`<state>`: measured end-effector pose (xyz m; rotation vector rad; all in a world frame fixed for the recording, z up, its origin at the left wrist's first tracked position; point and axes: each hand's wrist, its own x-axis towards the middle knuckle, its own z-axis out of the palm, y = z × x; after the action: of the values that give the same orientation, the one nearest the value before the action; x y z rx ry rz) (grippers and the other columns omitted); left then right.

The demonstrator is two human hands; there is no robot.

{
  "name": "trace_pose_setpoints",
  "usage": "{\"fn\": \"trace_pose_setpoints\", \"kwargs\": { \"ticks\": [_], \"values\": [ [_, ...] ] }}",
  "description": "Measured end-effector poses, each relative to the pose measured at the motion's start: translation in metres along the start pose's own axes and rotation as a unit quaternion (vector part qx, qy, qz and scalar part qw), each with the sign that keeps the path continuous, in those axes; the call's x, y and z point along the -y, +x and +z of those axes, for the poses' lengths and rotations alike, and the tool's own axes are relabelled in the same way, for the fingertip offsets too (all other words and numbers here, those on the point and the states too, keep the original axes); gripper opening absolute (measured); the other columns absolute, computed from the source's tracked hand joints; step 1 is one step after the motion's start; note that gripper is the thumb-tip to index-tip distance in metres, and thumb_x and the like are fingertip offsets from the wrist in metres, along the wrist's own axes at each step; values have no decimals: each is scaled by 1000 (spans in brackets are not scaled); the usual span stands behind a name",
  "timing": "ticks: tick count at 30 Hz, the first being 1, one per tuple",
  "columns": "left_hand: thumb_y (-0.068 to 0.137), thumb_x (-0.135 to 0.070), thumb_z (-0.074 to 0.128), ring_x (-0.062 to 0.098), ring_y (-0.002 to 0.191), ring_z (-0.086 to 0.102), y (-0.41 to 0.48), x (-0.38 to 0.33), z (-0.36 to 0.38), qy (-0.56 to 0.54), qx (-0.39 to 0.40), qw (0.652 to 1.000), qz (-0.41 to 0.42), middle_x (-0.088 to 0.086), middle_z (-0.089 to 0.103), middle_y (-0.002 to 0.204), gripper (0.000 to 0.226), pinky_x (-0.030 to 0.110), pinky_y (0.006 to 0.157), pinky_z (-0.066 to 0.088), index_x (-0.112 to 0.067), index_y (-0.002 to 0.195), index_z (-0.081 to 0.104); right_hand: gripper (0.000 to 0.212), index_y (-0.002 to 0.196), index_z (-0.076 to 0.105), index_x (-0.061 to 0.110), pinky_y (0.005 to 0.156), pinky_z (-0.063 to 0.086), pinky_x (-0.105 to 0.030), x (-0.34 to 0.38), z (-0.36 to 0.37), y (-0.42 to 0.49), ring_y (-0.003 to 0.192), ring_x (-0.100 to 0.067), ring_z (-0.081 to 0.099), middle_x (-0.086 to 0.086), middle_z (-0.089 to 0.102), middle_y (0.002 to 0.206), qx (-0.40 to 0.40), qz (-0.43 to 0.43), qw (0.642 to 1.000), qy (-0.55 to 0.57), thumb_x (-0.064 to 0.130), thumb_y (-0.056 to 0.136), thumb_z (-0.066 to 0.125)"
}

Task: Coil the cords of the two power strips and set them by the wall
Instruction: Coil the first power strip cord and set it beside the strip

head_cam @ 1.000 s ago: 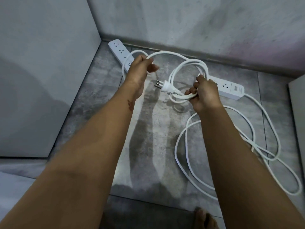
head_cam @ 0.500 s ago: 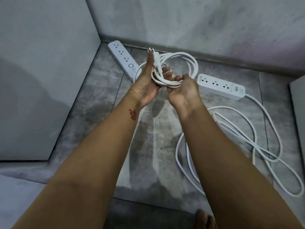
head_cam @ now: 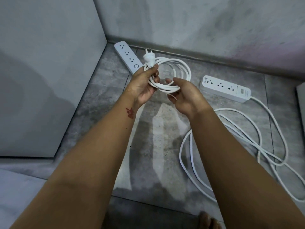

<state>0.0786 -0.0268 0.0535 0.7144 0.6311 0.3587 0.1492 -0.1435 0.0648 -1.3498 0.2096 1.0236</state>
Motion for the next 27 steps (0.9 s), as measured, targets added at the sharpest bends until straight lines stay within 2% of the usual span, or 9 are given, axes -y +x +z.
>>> {"fn": "trace_pose_setpoints", "kwargs": {
  "ticks": [3, 5, 8, 9, 12, 14, 20, 24, 27],
  "values": [
    [94, -19, 60, 15, 69, 59, 0, -2, -4, 198, -53, 978, 45, 3, 60, 80, 8, 32, 70, 54, -12, 98, 58, 10, 96, 63, 15, 71, 49, -27, 1, -1, 0, 73, -12, 62, 4, 66, 80, 15, -16, 999, 28, 15, 98, 53],
    [88, -39, 66, 21, 99, 59, 4, 0, -11, 405, -116, 903, 86, 5, 60, 106, 32, 41, 93, 51, -15, 109, 65, 9, 92, 61, 14, 67, 53, -28, 1, -1, 0, 70, -13, 62, 2, 63, 74, 22, -21, 999, 25, 15, 98, 54],
    [81, -66, 58, 26, 125, 37, 3, 0, -17, 631, -213, 737, 118, 6, 41, 131, 52, 40, 107, 33, -26, 112, 64, 5, 98, 57, 11, 62, 56, -29, 0, 1, 1, 73, -16, 64, 0, 63, 76, 11, -28, 1000, -2, 13, 99, 52],
    [79, -68, 58, 27, 127, 35, 3, 0, -19, 637, -215, 730, 125, 6, 38, 135, 53, 41, 107, 31, -26, 112, 62, 5, 97, 57, 11, 60, 57, -28, -1, 2, 2, 73, -16, 64, 0, 63, 77, 10, -31, 999, -6, 12, 99, 52],
    [78, -60, 64, 28, 118, 54, 6, 1, -24, 456, -131, 872, 117, 11, 55, 127, 53, 47, 102, 46, -19, 111, 57, 7, 92, 57, 12, 65, 59, -30, -2, 4, 5, 75, -16, 64, 0, 63, 78, 18, -38, 999, -19, 13, 98, 53],
    [83, -48, 65, 31, 110, 61, 5, 2, -24, 372, -88, 918, 102, 14, 62, 117, 44, 54, 97, 50, -18, 111, 52, 5, 96, 57, 12, 77, 58, -35, -3, 5, 8, 77, -17, 64, -1, 64, 81, 19, -41, 998, -31, 14, 98, 53],
    [95, -25, 58, 33, 104, 66, 10, 8, -27, 269, -79, 957, 74, 6, 60, 119, 35, 56, 84, 56, -24, 122, 35, 19, 93, 63, 12, 88, 57, -40, -10, 6, 15, 87, -22, 68, -6, 70, 93, 15, -21, 999, -37, 26, 100, 52],
    [96, -20, 59, 32, 99, 68, 15, 14, -28, 223, -113, 967, 44, 0, 58, 111, 41, 59, 79, 56, -20, 125, 30, 24, 93, 61, 9, 79, 59, -40, -15, 6, 22, 81, -24, 69, -9, 69, 84, 7, 5, 1000, -1, 24, 103, 46],
    [94, -21, 61, 32, 97, 70, 51, 18, -36, 200, -134, 970, -17, 9, 63, 114, 40, 62, 80, 55, -15, 124, 36, 18, 103, 60, 10, 69, 61, -41, -14, 13, 59, 79, -25, 70, -12, 69, 89, -16, 54, 998, -7, 20, 102, 45]
  ]
}}
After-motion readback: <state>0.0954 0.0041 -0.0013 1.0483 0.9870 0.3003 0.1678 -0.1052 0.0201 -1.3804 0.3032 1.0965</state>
